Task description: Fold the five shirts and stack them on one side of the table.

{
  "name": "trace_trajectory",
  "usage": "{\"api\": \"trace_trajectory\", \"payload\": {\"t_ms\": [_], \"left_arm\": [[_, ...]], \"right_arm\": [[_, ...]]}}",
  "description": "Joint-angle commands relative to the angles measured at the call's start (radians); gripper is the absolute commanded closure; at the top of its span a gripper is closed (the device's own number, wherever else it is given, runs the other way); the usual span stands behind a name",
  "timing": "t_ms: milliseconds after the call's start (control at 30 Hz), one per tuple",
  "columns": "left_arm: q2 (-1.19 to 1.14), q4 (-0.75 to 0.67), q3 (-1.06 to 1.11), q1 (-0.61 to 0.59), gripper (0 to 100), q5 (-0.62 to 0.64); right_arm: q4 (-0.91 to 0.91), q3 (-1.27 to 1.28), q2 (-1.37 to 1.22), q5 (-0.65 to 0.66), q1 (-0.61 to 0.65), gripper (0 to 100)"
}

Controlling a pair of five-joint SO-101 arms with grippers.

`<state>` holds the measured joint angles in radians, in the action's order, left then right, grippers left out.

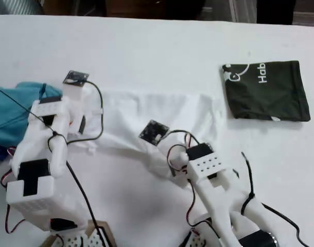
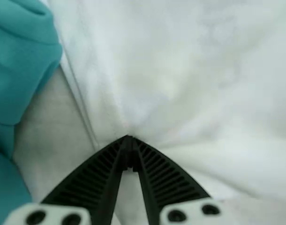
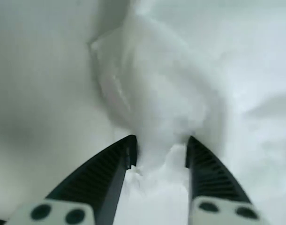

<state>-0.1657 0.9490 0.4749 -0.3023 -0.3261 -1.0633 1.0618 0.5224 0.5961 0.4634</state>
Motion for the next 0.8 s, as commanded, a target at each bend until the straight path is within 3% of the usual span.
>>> {"api": "trace_trajectory", "payload": {"t_ms": [0, 200, 500, 767], "left_arm": [[0.014, -0.014, 0.002, 0.012, 97, 0.000], [0.014, -0.014, 0.002, 0.012, 97, 0.000], [0.014, -0.014, 0.002, 0.012, 97, 0.000], [0.014, -0.014, 0.004, 0.011, 97, 0.000]], "right_arm": [[-0.036, 0.000, 0.035, 0.005, 0.013, 76.9], [-0.028, 0.003, 0.033, 0.005, 0.130, 77.6], [0.074, 0.023, -0.159, 0.005, 0.130, 77.3], [0.054, -0.072, -0.302, 0.005, 0.127, 77.9]]}}
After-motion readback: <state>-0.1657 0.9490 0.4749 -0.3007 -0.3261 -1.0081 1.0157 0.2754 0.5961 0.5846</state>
